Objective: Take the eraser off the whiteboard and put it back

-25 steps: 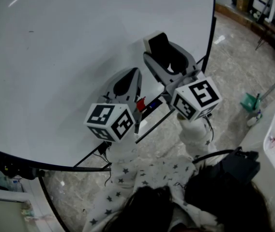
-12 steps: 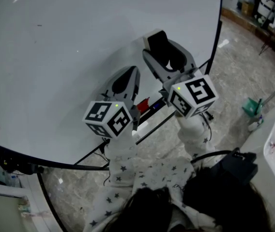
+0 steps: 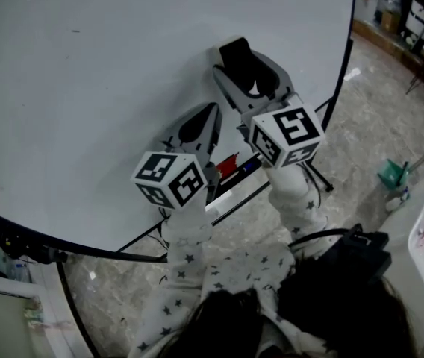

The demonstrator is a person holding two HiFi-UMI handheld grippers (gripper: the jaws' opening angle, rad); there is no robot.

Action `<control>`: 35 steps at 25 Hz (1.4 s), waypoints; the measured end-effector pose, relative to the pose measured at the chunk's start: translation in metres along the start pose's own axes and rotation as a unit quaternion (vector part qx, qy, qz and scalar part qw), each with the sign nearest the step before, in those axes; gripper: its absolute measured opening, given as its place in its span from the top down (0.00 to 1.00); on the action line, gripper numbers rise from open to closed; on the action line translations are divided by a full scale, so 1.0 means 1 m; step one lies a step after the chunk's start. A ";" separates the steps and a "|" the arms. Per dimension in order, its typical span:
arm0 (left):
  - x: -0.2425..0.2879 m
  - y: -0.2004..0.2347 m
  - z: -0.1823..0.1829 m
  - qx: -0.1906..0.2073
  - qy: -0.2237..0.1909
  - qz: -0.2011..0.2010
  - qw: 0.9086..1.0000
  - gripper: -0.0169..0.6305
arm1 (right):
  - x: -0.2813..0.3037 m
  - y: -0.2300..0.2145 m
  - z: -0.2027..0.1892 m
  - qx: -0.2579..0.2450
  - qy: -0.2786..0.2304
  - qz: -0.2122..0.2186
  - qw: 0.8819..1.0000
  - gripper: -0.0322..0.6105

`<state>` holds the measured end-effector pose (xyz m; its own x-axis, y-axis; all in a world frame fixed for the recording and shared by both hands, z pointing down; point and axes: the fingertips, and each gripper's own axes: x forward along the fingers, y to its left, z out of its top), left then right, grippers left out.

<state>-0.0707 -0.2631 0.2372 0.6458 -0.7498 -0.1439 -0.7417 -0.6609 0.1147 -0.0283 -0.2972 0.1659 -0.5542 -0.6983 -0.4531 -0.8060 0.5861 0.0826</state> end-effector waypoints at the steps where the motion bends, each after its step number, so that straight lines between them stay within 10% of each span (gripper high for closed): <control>1: 0.000 0.007 0.000 -0.001 0.001 0.001 1.000 0.97 | 0.008 0.002 -0.004 -0.001 0.001 0.001 1.000 0.55; 35: -0.002 0.013 0.005 0.004 0.000 0.011 1.000 0.97 | 0.029 0.012 -0.012 -0.049 -0.017 -0.015 0.999 0.55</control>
<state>-0.0819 -0.2702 0.2343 0.6290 -0.7645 -0.1412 -0.7575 -0.6436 0.1099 -0.0563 -0.3156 0.1649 -0.5239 -0.6999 -0.4855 -0.8394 0.5210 0.1548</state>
